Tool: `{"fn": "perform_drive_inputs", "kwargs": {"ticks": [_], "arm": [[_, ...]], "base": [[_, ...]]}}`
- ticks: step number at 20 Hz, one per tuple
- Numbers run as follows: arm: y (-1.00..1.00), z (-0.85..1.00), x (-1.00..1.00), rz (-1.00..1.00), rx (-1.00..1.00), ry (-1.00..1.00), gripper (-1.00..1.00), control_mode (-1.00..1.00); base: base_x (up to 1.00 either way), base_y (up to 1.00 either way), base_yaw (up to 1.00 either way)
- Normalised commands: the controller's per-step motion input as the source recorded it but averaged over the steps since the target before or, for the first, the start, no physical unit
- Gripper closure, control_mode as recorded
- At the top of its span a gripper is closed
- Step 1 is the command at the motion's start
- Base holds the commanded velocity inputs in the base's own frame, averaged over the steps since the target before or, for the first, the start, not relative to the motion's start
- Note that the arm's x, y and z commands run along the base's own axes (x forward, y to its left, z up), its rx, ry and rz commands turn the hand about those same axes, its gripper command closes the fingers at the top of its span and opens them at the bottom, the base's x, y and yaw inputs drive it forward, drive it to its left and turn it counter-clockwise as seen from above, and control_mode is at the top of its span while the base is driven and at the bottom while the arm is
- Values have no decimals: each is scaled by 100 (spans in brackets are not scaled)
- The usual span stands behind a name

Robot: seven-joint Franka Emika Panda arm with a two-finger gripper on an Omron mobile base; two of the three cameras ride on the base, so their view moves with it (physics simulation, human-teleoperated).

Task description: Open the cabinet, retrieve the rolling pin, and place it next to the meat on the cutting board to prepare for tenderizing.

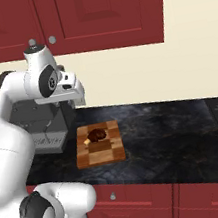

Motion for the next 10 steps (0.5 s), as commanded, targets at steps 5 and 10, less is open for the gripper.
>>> {"fn": "perform_drive_inputs", "kwargs": {"ticks": [5, 10], "arm": [[3, 0, -33, 0, -1, -10, -100, -100], [12, 28, -59, 0, 0, -34, -100, -100]], "base": [[0, 0, 0], [0, 0, 0]]}}
